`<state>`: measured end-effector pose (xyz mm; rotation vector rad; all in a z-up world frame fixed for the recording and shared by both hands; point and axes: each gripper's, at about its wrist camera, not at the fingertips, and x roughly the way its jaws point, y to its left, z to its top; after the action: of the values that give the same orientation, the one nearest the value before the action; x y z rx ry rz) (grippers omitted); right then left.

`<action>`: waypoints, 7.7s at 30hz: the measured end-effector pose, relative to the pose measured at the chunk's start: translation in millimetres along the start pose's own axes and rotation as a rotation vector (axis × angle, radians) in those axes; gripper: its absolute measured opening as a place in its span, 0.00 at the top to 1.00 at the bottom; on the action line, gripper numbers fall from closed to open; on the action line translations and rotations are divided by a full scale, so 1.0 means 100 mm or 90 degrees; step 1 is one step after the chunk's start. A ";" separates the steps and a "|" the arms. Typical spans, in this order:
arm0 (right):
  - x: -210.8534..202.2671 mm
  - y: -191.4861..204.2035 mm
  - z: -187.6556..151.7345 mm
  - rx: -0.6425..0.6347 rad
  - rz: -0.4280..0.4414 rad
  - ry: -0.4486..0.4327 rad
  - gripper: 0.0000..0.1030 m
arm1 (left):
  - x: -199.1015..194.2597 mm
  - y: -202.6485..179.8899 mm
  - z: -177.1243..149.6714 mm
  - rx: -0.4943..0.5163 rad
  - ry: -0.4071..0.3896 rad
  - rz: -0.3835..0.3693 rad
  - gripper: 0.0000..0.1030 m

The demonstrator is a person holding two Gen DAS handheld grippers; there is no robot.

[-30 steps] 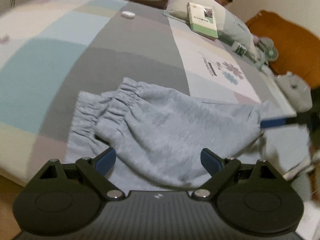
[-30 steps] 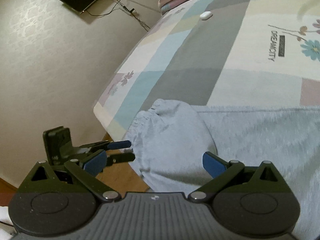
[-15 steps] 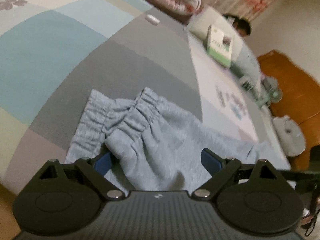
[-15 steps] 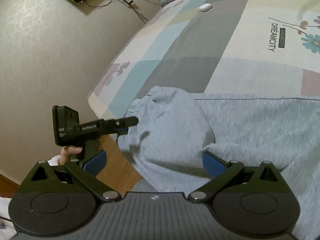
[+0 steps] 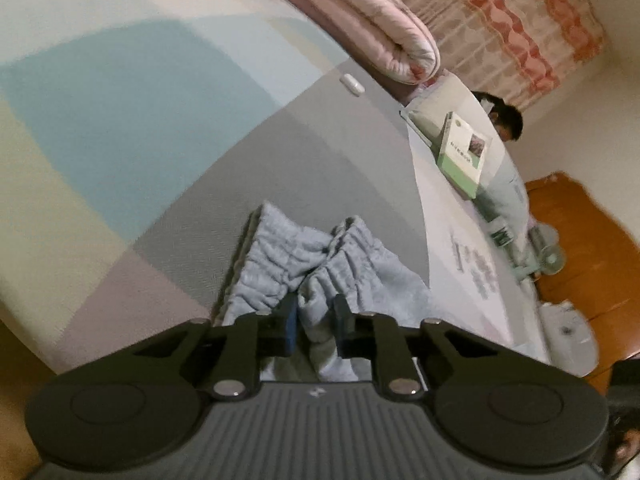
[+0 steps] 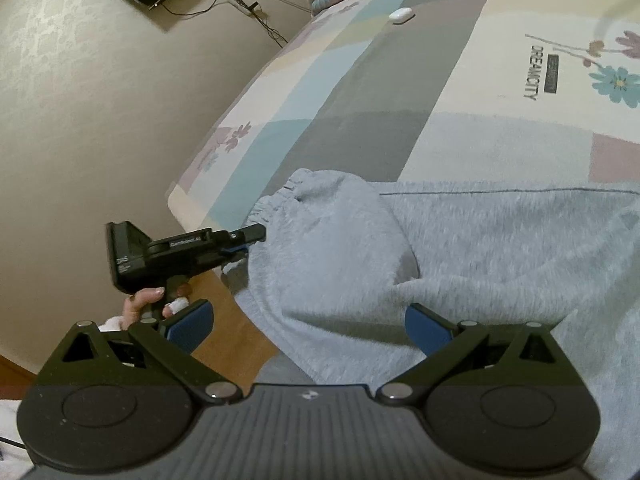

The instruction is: Fold clothes

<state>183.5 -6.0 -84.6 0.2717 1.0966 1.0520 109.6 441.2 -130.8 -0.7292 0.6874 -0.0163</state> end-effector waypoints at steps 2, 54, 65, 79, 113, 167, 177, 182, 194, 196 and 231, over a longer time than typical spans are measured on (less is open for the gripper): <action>-0.03 0.00 0.01 -0.003 -0.005 -0.005 0.00 | -0.17 -0.12 0.01 0.030 -0.023 0.000 0.91; -0.39 -0.26 0.19 -0.074 -0.148 -0.106 0.00 | -0.25 -0.52 0.14 0.267 -0.080 0.145 0.73; -0.45 -0.33 0.46 -0.295 -0.382 -0.070 0.30 | -0.36 -0.57 0.21 0.250 -0.094 0.198 0.55; 0.32 -0.43 0.43 -0.518 -0.325 0.147 0.56 | 0.22 -1.31 -0.42 0.405 0.067 0.061 0.42; 0.21 -0.23 0.45 -0.470 -0.295 0.046 0.83 | 0.41 -1.58 -0.28 0.485 0.084 0.066 0.35; 1.35 0.20 0.73 -0.547 -0.125 0.102 0.97 | -0.04 -1.14 -0.51 0.496 0.028 0.138 0.34; 1.40 0.16 0.87 -0.485 -0.149 0.097 0.94 | 0.05 -1.01 -0.48 0.470 0.057 0.155 0.33; 0.84 0.28 0.72 -0.497 -0.160 0.070 0.83 | -0.06 -1.03 -0.36 0.483 0.032 0.140 0.33; -0.05 -0.25 -0.13 -0.299 -0.279 0.080 0.55 | -0.14 -0.89 -0.59 0.517 0.118 0.215 0.32; -0.05 -0.37 -0.29 -0.278 -0.327 0.088 0.53 | -0.18 -1.00 -0.59 0.538 0.111 0.229 0.32; 0.11 -0.34 -0.52 -0.226 -0.363 0.028 0.03 | 0.14 -0.64 -0.10 0.218 0.169 0.040 0.26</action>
<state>159.8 -29.6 -138.0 -0.3352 0.9257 0.7181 128.2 383.2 -104.4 -0.3786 0.9342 -0.1714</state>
